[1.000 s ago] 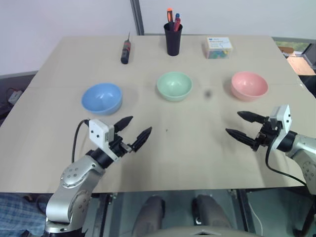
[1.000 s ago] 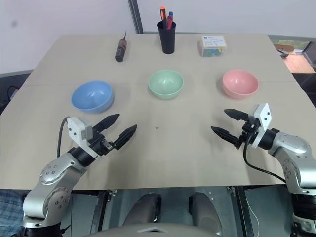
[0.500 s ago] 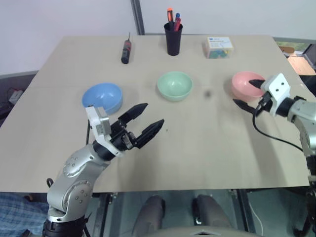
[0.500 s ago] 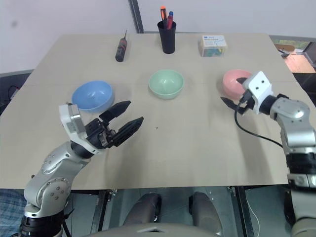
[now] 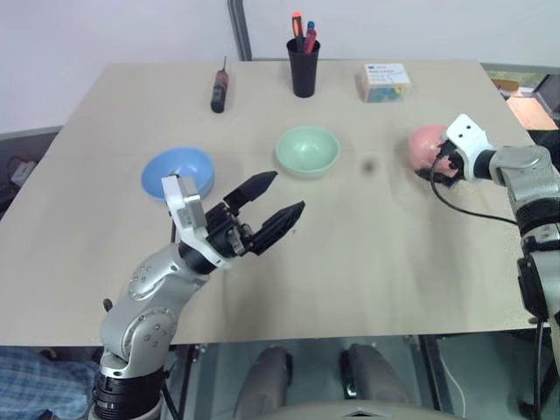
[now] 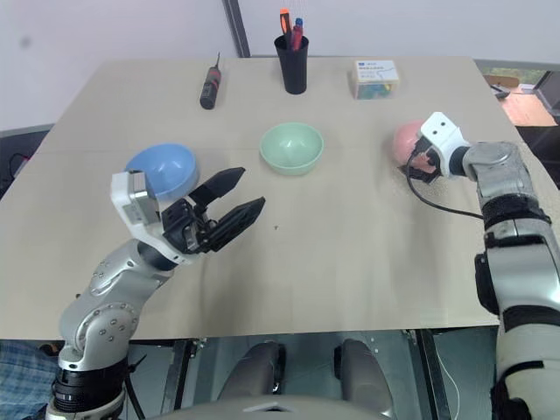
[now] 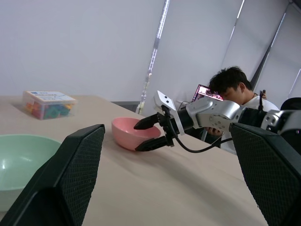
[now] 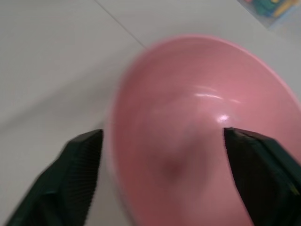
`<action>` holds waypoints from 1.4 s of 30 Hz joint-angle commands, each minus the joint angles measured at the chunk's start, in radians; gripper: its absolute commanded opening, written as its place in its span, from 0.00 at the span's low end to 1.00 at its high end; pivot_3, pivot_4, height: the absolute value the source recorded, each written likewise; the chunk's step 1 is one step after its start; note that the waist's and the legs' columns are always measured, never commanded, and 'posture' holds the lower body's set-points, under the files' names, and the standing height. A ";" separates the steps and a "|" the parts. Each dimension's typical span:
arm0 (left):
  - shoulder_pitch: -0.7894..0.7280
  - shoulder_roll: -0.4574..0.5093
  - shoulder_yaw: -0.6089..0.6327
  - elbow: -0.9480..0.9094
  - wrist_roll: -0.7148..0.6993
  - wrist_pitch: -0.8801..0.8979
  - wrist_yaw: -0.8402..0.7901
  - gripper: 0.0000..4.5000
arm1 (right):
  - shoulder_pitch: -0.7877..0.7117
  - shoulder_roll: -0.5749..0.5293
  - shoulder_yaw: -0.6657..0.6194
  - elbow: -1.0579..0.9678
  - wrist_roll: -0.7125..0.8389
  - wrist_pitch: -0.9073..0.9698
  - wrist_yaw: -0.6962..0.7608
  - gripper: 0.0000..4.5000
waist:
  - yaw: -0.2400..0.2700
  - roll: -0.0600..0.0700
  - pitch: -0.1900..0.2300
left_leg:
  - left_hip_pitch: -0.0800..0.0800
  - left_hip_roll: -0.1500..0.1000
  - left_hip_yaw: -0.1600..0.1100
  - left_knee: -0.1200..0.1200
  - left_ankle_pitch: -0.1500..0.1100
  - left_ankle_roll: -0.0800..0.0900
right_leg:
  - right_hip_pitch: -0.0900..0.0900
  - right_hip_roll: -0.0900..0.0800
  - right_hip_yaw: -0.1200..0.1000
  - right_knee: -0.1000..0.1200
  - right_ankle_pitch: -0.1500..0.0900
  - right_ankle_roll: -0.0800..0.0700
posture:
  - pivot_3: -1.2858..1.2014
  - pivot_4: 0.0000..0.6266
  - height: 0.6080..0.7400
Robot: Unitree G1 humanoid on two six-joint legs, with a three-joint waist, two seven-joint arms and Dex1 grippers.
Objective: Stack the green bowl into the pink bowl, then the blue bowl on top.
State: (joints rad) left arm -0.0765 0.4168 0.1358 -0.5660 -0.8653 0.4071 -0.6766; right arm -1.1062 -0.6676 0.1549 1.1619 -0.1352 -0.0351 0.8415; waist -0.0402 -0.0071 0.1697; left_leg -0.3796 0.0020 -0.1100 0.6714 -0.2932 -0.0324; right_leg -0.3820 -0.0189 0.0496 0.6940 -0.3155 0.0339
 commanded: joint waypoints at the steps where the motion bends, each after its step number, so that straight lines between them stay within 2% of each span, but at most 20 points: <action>1: 0.003 0.005 0.005 -0.016 -0.003 -0.011 -0.005 1.00 | -0.048 -0.004 -0.007 0.059 -0.024 -0.055 -0.010 0.52 | -0.002 0.000 0.000 | 0.000 0.000 0.000 0.000 0.000 0.000 | 0.000 0.000 0.000 0.000 0.000 0.000 | 0.52 0.24 0.99; 6: 0.001 0.003 0.040 0.003 -0.023 -0.013 0.008 1.00 | -0.047 0.008 -0.010 0.081 -0.037 -0.082 0.017 0.04 | -0.002 0.000 0.000 | 0.000 0.000 0.001 0.000 0.000 0.000 | 0.000 -0.001 0.001 0.001 0.000 0.000 | 0.52 0.24 0.99; 7: 0.002 0.010 0.043 0.008 -0.016 -0.016 0.000 1.00 | -0.045 0.010 -0.012 0.081 -0.038 -0.085 0.017 0.01 | -0.002 0.000 0.000 | 0.001 0.000 0.001 0.000 0.000 0.000 | 0.000 -0.001 0.001 0.001 0.000 0.000 | 0.52 0.24 0.99; 12: 0.000 0.020 0.037 0.026 -0.001 -0.021 -0.023 1.00 | -0.042 0.004 -0.010 0.056 -0.044 -0.139 0.056 0.01 | -0.003 0.000 0.000 | 0.001 0.000 0.001 0.000 0.000 0.000 | 0.000 -0.001 0.001 0.001 0.000 0.000 | 0.52 0.24 0.99; 16: 0.004 0.027 0.033 0.034 0.010 -0.024 -0.038 1.00 | -0.029 0.006 -0.018 -0.058 0.002 -0.188 0.220 0.01 | -0.004 0.001 0.000 | 0.000 0.000 0.001 0.000 0.000 0.000 | -0.001 -0.001 0.001 0.001 0.000 0.000 | 0.52 0.24 0.99; 17: 0.006 0.027 0.034 0.037 0.010 -0.024 -0.040 1.00 | -0.012 0.006 -0.016 -0.126 0.024 -0.175 0.283 0.01 | -0.005 0.001 0.000 | 0.000 0.000 0.001 0.000 0.000 0.000 | -0.001 -0.001 0.002 0.001 0.000 0.000 | 0.52 0.24 0.99; 20: 0.014 0.033 0.036 0.063 0.029 -0.035 -0.058 1.00 | 0.145 -0.025 0.021 -0.564 0.123 -0.003 0.487 0.01 | -0.003 0.001 0.001 | 0.000 0.002 0.000 0.000 0.000 0.000 | -0.001 -0.002 0.001 0.001 0.000 0.000 | 0.52 0.24 0.99; 23: 0.018 0.041 0.037 0.077 0.039 -0.039 -0.073 1.00 | 0.300 -0.067 0.063 -0.939 0.185 0.126 0.576 0.01 | 0.007 0.002 0.001 | -0.001 0.002 -0.006 -0.001 0.000 0.000 | -0.001 -0.003 -0.003 0.000 0.000 0.000 | 0.52 0.24 0.99; 25: 0.018 0.046 0.037 0.084 0.042 -0.038 -0.083 1.00 | 0.382 -0.087 0.101 -1.136 0.184 0.164 0.595 0.01 | 0.011 0.002 0.001 | -0.003 0.001 -0.010 0.000 0.000 0.000 | -0.002 -0.004 -0.004 0.000 0.000 0.000 | 0.52 0.24 0.99; 27: 0.019 0.052 0.034 0.088 0.044 -0.034 -0.094 1.00 | 0.439 -0.105 0.177 -1.312 0.102 0.137 0.592 0.01 | 0.012 0.002 0.001 | -0.003 0.000 -0.010 0.000 0.000 0.000 | -0.002 -0.005 -0.004 0.000 0.000 0.000 | 0.52 0.24 0.99; 28: 0.017 0.055 0.033 0.092 0.044 -0.032 -0.097 1.00 | 0.452 -0.074 0.208 -1.391 0.090 0.190 0.560 0.01 | 0.011 0.001 0.001 | -0.002 -0.001 -0.010 0.002 0.000 0.000 | -0.001 -0.005 -0.004 0.001 0.000 0.000 | 0.52 0.24 0.99; 33: 0.014 0.064 0.030 0.098 0.051 -0.031 -0.110 1.00 | 0.459 0.003 0.269 -1.503 0.053 0.328 0.482 0.01 | 0.002 0.001 0.001 | 0.000 0.001 -0.011 0.001 0.000 0.000 | 0.000 -0.003 -0.004 0.001 0.000 0.000 | 0.52 0.24 0.99; 34: 0.014 0.064 0.030 0.098 0.051 -0.030 -0.110 1.00 | 0.457 0.006 0.274 -1.506 0.043 0.337 0.471 0.16 | 0.004 0.001 0.001 | 0.000 0.000 -0.011 0.001 0.000 0.000 | 0.000 -0.003 -0.004 0.001 0.000 0.000 | 0.52 0.24 0.99; 35: 0.015 0.064 0.030 0.099 0.053 -0.030 -0.111 1.00 | 0.455 0.008 0.279 -1.510 0.038 0.347 0.462 0.18 | 0.007 0.001 0.000 | -0.001 0.000 -0.011 0.001 0.000 0.000 | 0.000 -0.003 -0.004 0.001 0.000 0.000 | 0.52 0.24 0.99; 37: 0.016 0.063 0.030 0.101 0.056 -0.031 -0.113 1.00 | 0.455 0.017 0.283 -1.522 0.044 0.374 0.448 0.37 | 0.012 0.001 0.000 | -0.001 -0.001 -0.012 0.002 0.000 0.000 | 0.001 -0.005 -0.005 0.000 0.000 0.000 | 0.52 0.24 0.99; 40: 0.023 0.064 0.031 0.100 0.058 -0.033 -0.117 1.00 | 0.450 0.042 0.276 -1.543 0.058 0.417 0.421 0.51 | 0.014 0.001 0.000 | -0.001 -0.001 -0.012 0.002 0.000 0.000 | 0.001 -0.005 -0.005 0.000 0.000 0.000 | 0.52 0.24 0.99; 41: 0.025 0.064 0.031 0.100 0.059 -0.034 -0.117 1.00 | 0.446 0.043 0.276 -1.549 0.062 0.428 0.419 0.60 | 0.013 0.001 0.001 | -0.001 -0.001 -0.012 0.001 0.000 0.000 | 0.000 -0.005 -0.005 0.000 0.000 0.000 | 0.52 0.24 0.99; 42: 0.027 0.063 0.029 0.099 0.061 -0.035 -0.117 1.00 | 0.441 0.045 0.265 -1.556 0.074 0.448 0.415 0.65 | 0.011 0.001 0.001 | -0.001 -0.001 -0.012 0.001 0.000 0.000 | 0.000 -0.005 -0.005 0.000 0.000 0.000 | 0.52 0.24 0.99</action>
State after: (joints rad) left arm -0.0550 0.4756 0.1554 -0.4521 -0.8062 0.3868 -0.7838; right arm -0.6405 -0.6230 0.4507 -0.3470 -0.0802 0.3910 1.2692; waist -0.0291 -0.0061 0.1703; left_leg -0.3805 0.0013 -0.1221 0.6723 -0.2930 -0.0328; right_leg -0.3818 -0.0235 0.0443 0.6943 -0.3156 0.0339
